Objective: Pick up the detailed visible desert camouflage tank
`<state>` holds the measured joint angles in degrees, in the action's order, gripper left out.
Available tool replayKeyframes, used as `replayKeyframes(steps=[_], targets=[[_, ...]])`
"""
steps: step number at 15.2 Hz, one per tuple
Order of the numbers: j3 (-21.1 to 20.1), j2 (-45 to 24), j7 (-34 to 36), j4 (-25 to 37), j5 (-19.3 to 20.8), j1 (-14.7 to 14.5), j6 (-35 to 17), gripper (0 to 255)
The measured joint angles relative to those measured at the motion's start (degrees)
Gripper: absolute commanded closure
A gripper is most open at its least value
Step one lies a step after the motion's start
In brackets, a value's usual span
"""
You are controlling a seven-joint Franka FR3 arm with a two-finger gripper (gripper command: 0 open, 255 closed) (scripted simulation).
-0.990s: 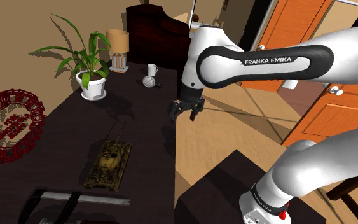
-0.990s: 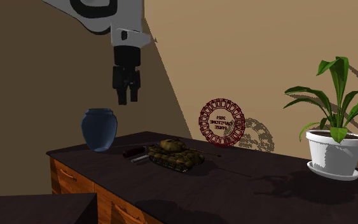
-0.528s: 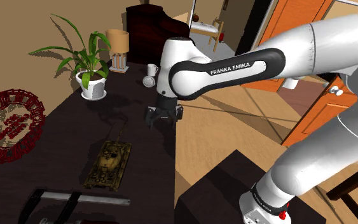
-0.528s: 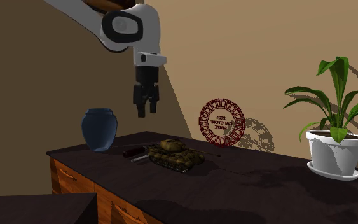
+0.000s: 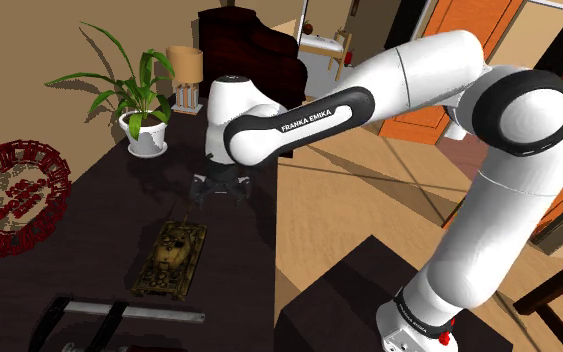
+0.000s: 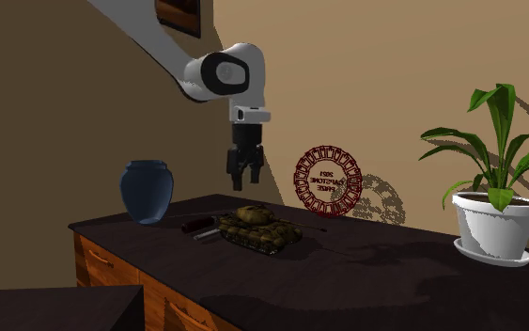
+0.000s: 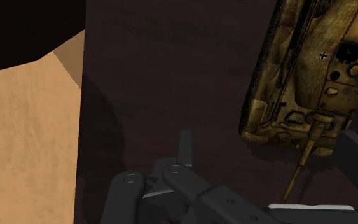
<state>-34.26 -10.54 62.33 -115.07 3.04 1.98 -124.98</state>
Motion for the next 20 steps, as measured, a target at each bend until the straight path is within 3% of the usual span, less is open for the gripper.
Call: replayKeyframes(steps=[4,9,18,19,20], targets=[[2.31,-10.92,9.51,9.72,6.51,-4.42,0.35,0],[6.37,-23.62,17.43,24.01,11.20,-10.26,2.75,0],[8.08,-28.32,19.48,24.93,12.98,-11.80,-0.82,0],[8.10,-28.41,19.50,24.92,13.01,-11.82,-0.91,255],[8.12,-28.46,19.50,24.94,13.03,-11.83,-0.95,255]])
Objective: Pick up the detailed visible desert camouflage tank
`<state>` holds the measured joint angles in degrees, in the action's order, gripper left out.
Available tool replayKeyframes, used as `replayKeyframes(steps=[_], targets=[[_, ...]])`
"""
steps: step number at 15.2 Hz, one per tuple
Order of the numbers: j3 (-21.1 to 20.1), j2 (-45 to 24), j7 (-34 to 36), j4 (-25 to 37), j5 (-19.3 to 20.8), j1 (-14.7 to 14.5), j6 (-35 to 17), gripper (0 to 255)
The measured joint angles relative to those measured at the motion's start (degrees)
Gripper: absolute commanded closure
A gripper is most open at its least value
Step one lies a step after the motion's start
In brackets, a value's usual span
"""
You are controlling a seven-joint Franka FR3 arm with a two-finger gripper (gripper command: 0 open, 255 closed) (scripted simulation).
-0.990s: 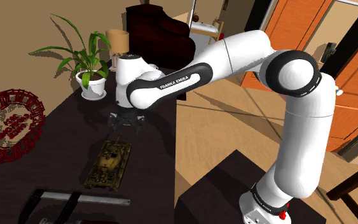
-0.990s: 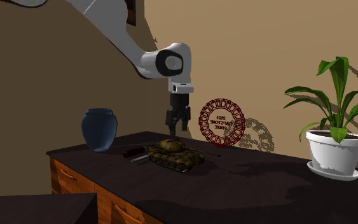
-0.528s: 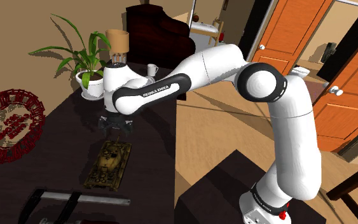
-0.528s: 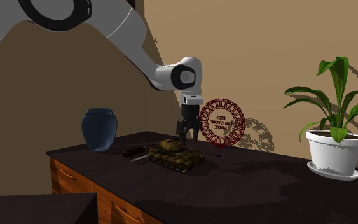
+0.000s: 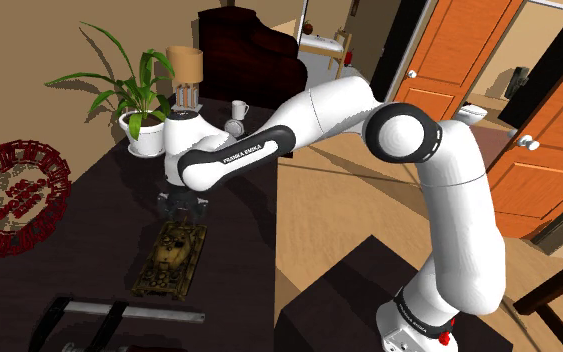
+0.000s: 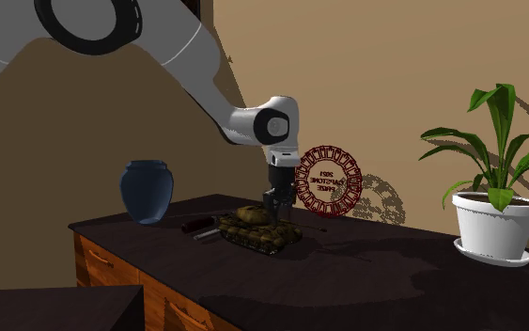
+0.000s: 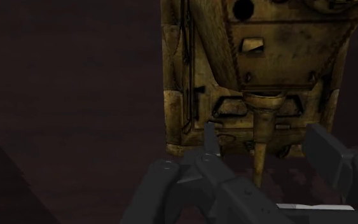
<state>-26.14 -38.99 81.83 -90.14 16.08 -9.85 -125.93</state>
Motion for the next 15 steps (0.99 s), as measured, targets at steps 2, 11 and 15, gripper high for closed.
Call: replayKeyframes(steps=[2,11,15], targets=[[0.01,-0.03,0.00,0.01,0.01,0.00,-0.03,255],[-0.16,0.44,-0.12,0.05,-0.21,0.13,0.56,255],[-0.65,1.72,-0.38,0.95,-0.84,0.29,2.70,255]])
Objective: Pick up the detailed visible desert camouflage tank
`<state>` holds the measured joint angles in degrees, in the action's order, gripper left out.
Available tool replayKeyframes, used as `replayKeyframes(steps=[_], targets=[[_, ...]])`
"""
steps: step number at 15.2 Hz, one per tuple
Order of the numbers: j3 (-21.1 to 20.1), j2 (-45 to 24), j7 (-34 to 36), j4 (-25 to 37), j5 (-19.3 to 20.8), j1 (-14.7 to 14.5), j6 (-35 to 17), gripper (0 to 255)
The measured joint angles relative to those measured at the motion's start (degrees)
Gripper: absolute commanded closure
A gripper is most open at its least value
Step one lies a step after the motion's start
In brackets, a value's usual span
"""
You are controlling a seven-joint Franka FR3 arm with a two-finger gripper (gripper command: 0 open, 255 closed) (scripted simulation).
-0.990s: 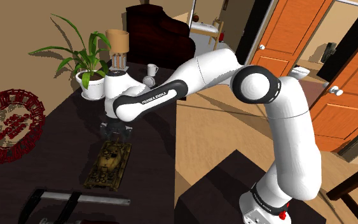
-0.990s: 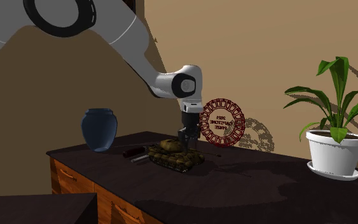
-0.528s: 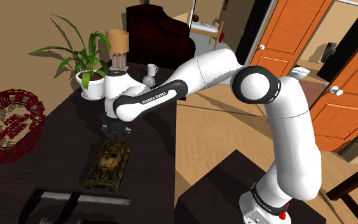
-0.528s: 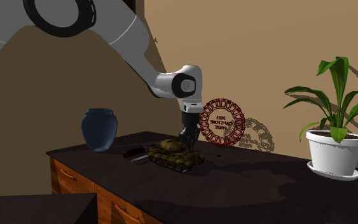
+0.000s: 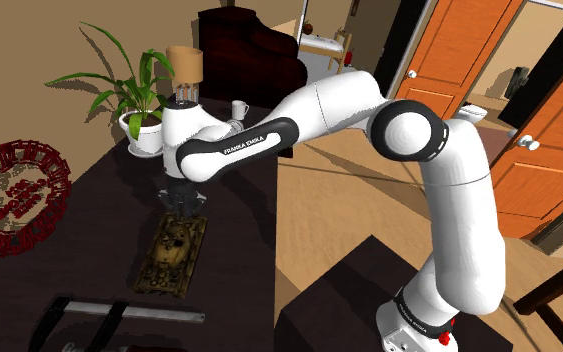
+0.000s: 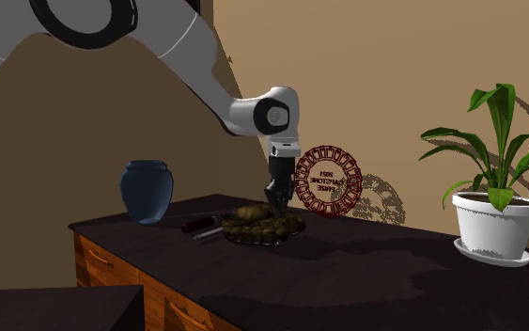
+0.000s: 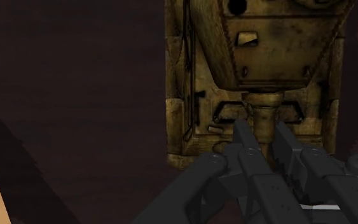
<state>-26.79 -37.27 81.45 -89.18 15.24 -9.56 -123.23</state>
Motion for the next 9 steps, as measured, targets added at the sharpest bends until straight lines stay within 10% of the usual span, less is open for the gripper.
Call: replayKeyframes(steps=[9], targets=[[-1.08,3.24,-0.81,2.11,-1.54,0.65,5.17,255]])
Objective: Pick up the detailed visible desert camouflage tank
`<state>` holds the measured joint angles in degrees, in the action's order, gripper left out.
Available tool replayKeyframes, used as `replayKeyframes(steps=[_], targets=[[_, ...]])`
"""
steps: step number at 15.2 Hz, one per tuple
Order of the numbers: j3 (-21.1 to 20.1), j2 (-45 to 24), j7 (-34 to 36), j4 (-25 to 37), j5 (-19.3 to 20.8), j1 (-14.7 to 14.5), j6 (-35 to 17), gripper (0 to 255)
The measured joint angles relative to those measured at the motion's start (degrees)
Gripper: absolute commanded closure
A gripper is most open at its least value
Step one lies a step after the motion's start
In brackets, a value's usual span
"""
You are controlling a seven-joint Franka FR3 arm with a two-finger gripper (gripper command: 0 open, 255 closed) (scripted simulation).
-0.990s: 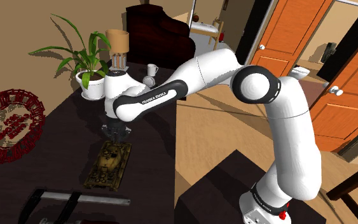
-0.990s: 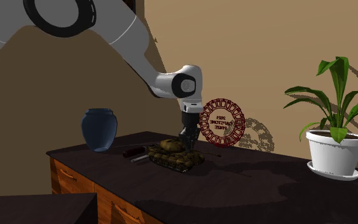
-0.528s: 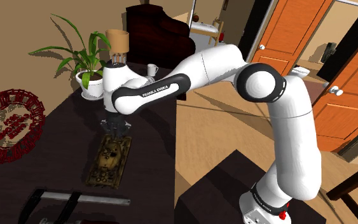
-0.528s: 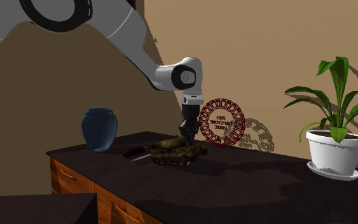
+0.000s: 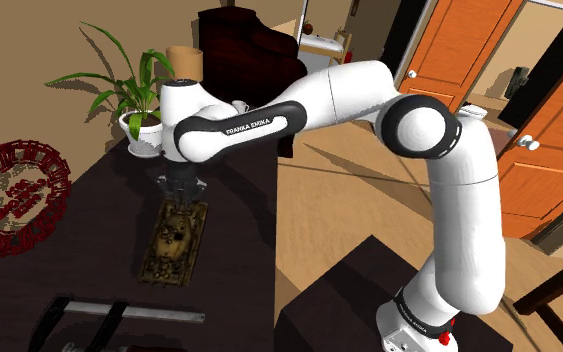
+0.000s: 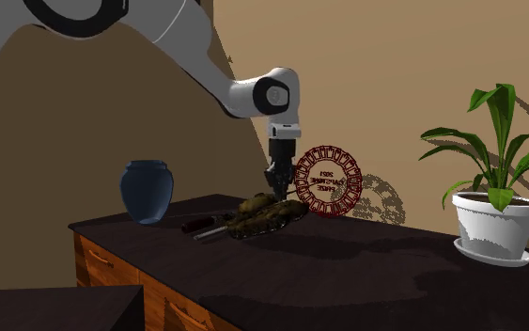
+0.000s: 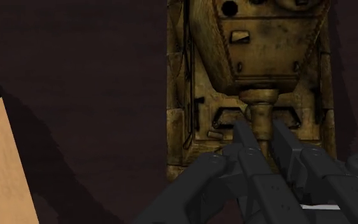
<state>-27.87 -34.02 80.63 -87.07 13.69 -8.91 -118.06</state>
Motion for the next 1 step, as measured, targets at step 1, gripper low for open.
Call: replayKeyframes(steps=[1], targets=[[-0.06,0.16,-0.04,0.27,-0.09,0.00,0.41,255]])
